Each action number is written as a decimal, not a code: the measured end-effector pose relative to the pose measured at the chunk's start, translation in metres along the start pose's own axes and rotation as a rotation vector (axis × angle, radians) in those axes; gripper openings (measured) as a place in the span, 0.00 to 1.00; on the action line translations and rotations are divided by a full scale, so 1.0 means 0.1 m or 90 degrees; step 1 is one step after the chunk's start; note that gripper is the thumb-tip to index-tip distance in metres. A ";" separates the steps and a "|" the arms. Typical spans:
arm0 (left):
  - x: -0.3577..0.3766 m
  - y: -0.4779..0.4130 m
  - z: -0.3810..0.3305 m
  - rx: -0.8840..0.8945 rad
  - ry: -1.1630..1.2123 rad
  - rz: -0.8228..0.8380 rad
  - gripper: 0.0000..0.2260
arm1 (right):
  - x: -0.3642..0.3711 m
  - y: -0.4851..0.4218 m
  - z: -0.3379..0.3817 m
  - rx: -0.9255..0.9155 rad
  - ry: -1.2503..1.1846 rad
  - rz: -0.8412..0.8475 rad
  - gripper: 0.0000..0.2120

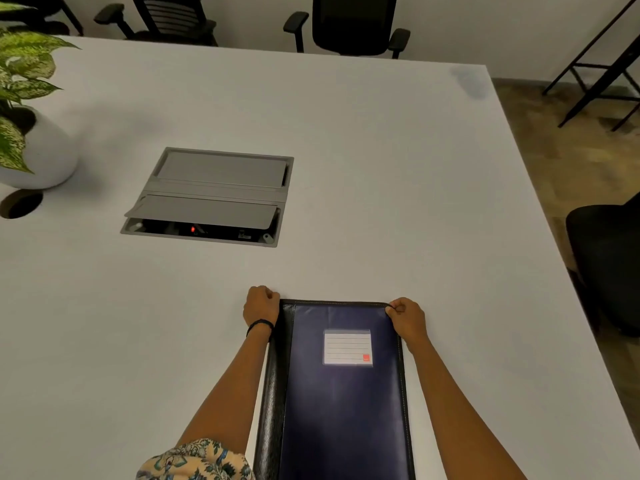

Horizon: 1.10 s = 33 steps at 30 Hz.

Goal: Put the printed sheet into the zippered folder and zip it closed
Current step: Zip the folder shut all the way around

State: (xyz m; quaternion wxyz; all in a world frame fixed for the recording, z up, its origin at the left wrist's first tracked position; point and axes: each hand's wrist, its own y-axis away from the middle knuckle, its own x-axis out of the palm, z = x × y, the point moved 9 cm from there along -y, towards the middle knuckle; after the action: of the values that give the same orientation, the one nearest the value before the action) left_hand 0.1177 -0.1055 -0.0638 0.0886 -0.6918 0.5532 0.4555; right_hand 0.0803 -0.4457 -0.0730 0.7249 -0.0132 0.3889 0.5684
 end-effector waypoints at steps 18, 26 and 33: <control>0.17 0.76 0.74 0.009 -0.013 0.253 0.14 | -0.06 1.28 -0.78 -0.015 -0.087 -0.076 0.14; 0.19 1.34 1.17 0.048 -0.102 0.331 0.16 | -0.02 1.79 -1.01 -0.025 0.003 -0.062 0.15; 0.20 1.78 1.36 0.048 -0.166 0.457 0.17 | -0.02 2.21 -1.24 -0.015 -0.008 -0.066 0.13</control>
State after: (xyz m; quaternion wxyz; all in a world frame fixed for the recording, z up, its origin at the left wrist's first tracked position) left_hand -0.1058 -0.1000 -0.0880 0.0189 -0.3864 0.7609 0.5210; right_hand -0.1725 -0.4263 -0.0650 0.7557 -0.0383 0.3761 0.5348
